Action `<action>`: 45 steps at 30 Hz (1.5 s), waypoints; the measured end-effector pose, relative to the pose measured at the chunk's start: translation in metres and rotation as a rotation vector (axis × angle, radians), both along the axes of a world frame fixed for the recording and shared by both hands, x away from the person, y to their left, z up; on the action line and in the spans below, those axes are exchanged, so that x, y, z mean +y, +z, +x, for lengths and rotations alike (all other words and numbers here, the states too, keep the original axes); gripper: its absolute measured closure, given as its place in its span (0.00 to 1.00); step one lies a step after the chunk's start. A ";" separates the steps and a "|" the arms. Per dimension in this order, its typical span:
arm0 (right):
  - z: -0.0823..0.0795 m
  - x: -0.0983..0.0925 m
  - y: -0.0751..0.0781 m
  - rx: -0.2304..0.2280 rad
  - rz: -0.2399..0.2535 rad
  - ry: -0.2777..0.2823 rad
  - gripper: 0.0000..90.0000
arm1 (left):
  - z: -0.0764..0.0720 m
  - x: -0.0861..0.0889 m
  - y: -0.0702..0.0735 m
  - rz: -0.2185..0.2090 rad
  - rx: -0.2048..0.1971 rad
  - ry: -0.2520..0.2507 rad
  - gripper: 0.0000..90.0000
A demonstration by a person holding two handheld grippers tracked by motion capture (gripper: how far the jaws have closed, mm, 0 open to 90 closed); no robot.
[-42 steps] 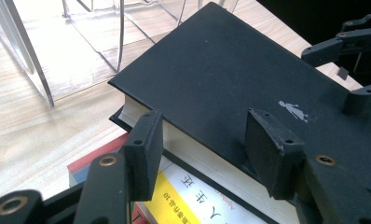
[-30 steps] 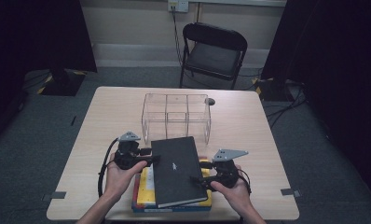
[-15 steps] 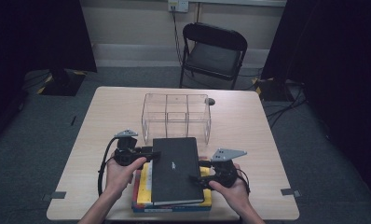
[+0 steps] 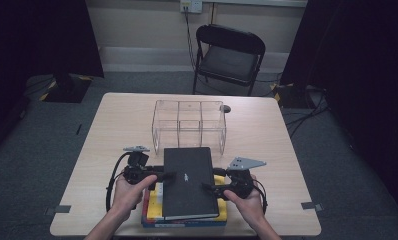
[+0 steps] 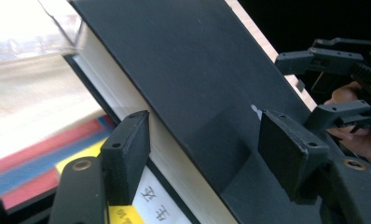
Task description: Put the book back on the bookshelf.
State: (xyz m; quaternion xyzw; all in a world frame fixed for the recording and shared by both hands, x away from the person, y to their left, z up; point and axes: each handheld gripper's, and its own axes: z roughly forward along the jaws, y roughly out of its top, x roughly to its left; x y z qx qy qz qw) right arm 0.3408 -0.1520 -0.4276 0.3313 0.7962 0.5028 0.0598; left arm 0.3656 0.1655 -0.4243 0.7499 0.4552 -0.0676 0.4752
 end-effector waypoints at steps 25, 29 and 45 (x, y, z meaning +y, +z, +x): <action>-0.001 -0.001 -0.001 -0.004 0.009 0.004 0.34 | 0.005 0.009 -0.006 -0.180 0.090 0.084 0.38; -0.001 0.000 -0.001 -0.008 0.006 0.003 0.33 | 0.006 0.011 -0.006 -0.192 0.097 0.086 0.40; -0.001 0.001 0.000 -0.008 -0.002 0.002 0.32 | 0.008 0.017 -0.006 -0.249 0.136 0.080 0.43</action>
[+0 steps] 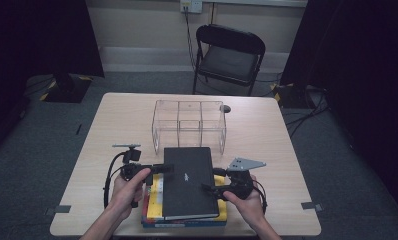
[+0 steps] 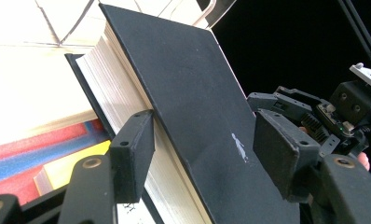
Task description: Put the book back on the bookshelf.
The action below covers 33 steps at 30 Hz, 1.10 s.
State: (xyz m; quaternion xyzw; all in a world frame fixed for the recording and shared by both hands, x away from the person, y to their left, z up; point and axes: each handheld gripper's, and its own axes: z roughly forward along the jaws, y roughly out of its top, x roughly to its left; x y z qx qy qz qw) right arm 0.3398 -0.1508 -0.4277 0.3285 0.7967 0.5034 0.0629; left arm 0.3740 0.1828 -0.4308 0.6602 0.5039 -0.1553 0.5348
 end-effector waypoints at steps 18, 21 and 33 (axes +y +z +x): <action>-0.001 0.001 0.000 0.016 -0.006 0.016 0.26 | -0.005 0.006 -0.005 -0.096 0.065 -0.018 0.43; -0.001 0.001 0.000 0.021 -0.005 0.020 0.24 | -0.004 0.006 -0.006 -0.096 0.063 -0.028 0.43; -0.002 0.002 0.000 0.024 -0.026 0.032 0.16 | -0.002 0.003 -0.006 -0.105 0.053 -0.017 0.43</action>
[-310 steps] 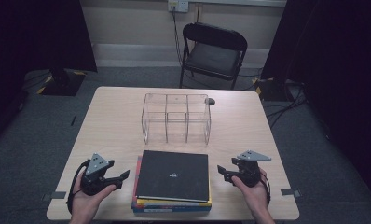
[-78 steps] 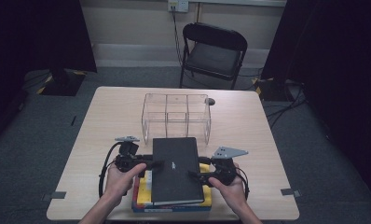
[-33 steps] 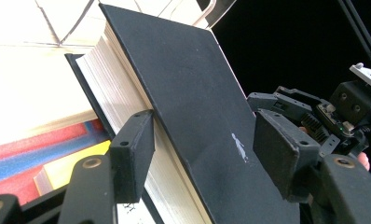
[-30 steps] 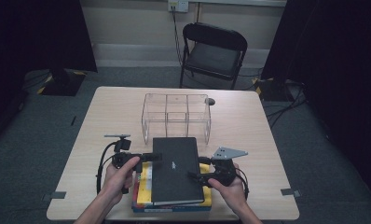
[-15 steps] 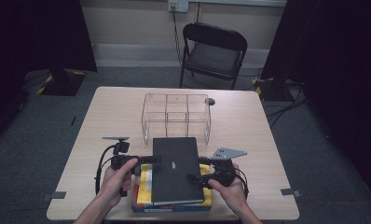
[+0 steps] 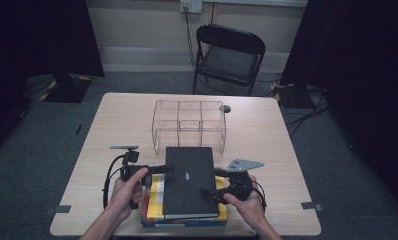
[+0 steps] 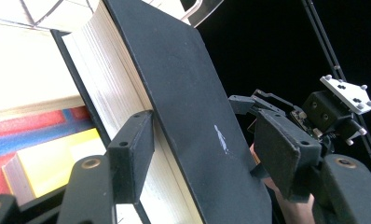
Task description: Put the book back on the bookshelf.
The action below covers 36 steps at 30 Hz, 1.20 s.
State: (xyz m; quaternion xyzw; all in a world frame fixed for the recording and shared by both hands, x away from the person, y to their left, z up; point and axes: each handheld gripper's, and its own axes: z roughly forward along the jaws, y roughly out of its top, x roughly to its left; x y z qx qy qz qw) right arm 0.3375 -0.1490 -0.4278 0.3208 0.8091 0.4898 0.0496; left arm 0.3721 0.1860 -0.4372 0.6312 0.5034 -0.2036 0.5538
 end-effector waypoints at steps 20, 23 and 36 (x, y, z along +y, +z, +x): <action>0.000 -0.003 0.000 0.028 0.004 0.040 0.12 | -0.007 0.004 -0.001 -0.064 0.019 -0.021 0.47; 0.000 -0.003 0.001 0.030 -0.002 0.041 0.11 | -0.006 0.003 -0.001 -0.076 0.011 -0.002 0.47; 0.000 -0.003 0.000 0.032 0.006 0.042 0.11 | -0.022 -0.002 -0.001 -0.063 0.082 -0.044 0.52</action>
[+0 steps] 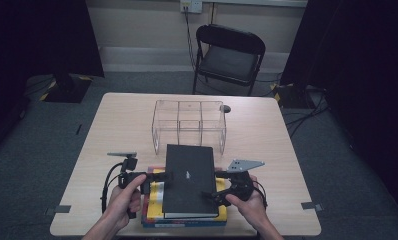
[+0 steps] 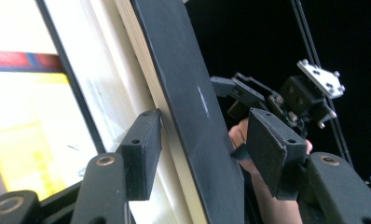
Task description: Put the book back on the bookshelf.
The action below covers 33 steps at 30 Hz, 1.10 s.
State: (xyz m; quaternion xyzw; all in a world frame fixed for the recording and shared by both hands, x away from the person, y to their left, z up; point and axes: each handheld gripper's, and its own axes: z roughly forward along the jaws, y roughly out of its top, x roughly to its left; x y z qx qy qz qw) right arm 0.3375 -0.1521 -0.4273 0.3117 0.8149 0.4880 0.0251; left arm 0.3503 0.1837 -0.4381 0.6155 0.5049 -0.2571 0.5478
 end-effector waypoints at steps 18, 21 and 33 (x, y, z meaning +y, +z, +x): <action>0.002 -0.001 0.001 0.011 0.014 0.015 0.11 | 0.024 -0.044 0.011 0.118 -0.049 -0.057 0.49; 0.001 -0.001 0.002 0.004 0.014 0.015 0.11 | 0.029 -0.048 0.012 0.121 -0.044 -0.063 0.49; -0.001 0.000 0.002 -0.028 0.013 0.018 0.11 | 0.034 -0.044 0.002 0.101 -0.061 -0.057 0.68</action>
